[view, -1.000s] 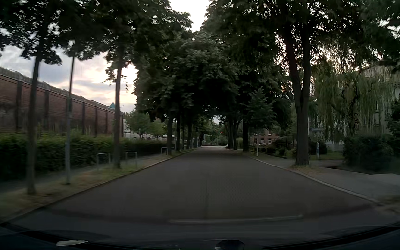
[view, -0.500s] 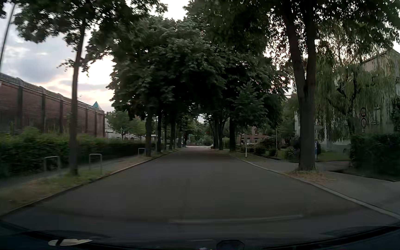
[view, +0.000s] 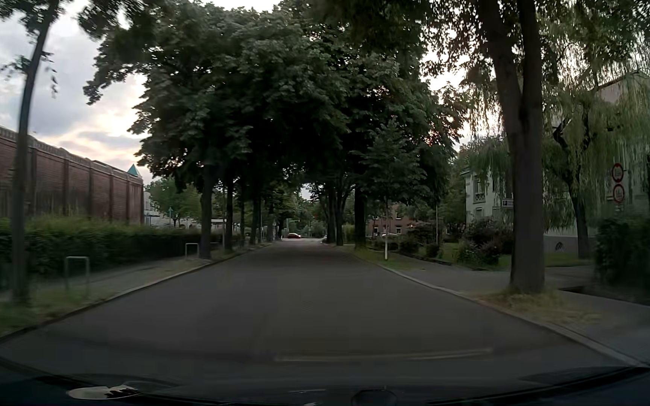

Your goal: Follow the waypoints while adhering to traffic rules and regulations

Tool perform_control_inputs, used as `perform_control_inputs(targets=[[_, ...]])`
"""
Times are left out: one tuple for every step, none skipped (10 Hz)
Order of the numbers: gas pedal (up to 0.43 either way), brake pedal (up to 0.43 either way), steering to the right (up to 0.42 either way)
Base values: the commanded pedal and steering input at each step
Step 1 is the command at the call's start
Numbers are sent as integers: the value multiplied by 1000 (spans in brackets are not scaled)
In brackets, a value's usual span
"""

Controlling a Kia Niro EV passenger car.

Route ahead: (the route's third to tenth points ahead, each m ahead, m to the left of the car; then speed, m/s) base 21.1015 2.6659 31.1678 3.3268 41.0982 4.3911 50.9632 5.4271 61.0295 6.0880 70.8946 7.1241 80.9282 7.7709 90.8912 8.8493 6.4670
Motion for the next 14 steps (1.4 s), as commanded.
perform_control_inputs(targets=[[138,0,25],[138,0,13],[138,0,8],[138,0,6],[138,0,1],[138,0,-7],[138,0,-13],[138,0,-18],[138,0,-21],[138,0,-25],[138,0,-26],[138,0,-25],[138,0,-24],[138,0,-24]])
